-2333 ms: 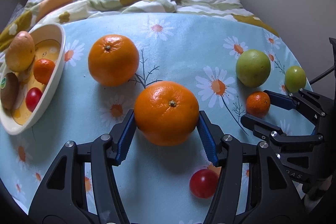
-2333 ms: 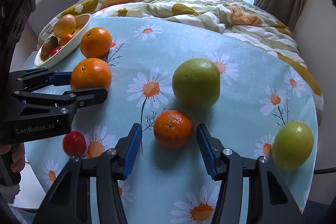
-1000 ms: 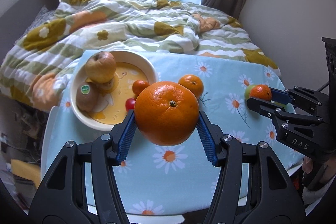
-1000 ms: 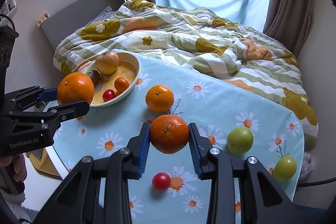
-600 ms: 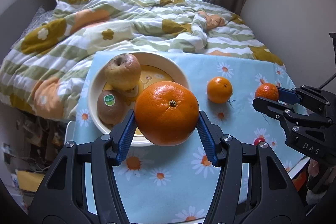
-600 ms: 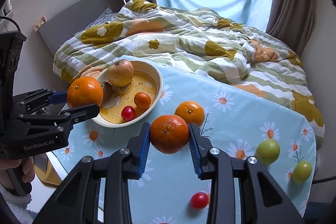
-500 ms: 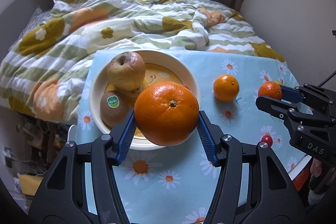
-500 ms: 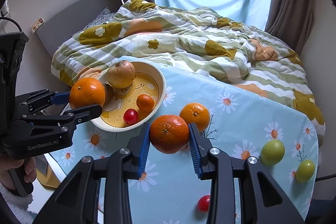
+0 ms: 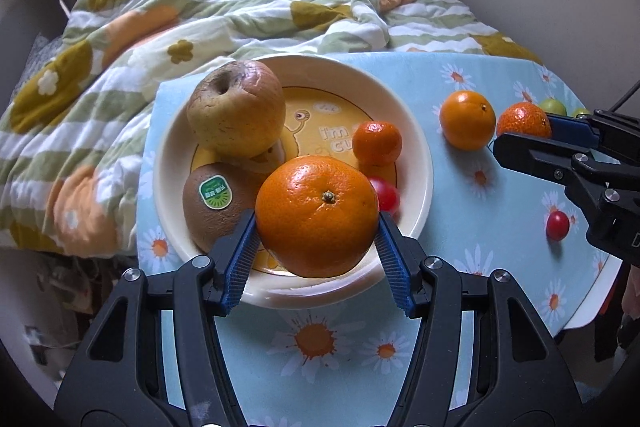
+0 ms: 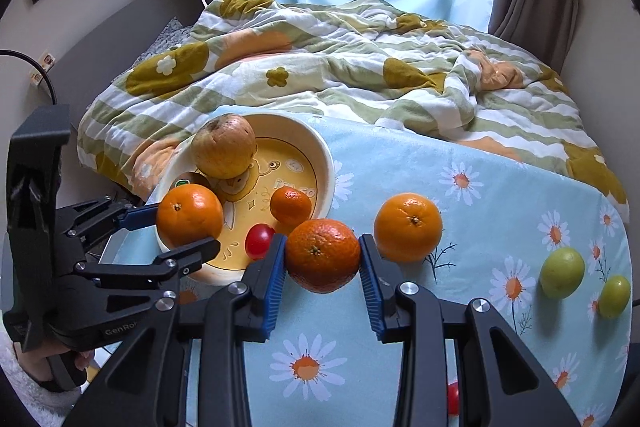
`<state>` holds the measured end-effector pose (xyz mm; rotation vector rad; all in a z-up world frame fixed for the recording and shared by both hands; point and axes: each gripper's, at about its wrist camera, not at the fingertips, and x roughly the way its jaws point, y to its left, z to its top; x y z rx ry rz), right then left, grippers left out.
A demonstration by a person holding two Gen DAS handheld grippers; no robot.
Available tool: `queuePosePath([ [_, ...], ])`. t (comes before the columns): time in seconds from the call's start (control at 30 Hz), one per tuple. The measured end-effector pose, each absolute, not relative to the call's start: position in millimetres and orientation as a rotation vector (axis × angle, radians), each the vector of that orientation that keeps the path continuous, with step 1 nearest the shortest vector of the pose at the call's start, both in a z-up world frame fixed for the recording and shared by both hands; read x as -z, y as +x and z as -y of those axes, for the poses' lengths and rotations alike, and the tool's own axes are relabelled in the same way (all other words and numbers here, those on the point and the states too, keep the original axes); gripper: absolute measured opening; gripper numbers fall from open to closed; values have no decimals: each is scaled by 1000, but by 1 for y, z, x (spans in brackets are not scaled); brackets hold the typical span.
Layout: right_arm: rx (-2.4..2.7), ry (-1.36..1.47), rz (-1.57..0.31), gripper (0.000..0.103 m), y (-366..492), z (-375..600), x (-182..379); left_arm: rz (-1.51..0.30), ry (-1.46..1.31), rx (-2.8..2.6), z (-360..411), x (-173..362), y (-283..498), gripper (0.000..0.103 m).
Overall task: Organize fruits
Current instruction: 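Carry the orange into the bowl and open the left gripper while the right carries the tangerine, then lower the tangerine into the bowl and open the right gripper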
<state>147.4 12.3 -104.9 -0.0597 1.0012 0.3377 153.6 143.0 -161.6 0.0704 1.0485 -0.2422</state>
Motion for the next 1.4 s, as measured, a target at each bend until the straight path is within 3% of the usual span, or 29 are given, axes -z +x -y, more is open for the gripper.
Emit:
queuePosePath([
  [0.33,-347,-71,-1020,33,156,-7,111,-1071,62,218,-137,172,160,68],
  [0.37,-347,-73,-1019,33,157,-5,110,-1062,66,209,-137,169,160,72],
  [0.43,-347,-74,-1019,33,159,-2,108,-1036,67,203,-136,162,159,103],
  [0.97,-439,-121,-1007,33,179,-14,95,-1034,-35,123,-163,137,142,103],
  [1.4,-587,-183,-1036,33,205,-64,120,-1048,-74,60,-183,144,136,103],
])
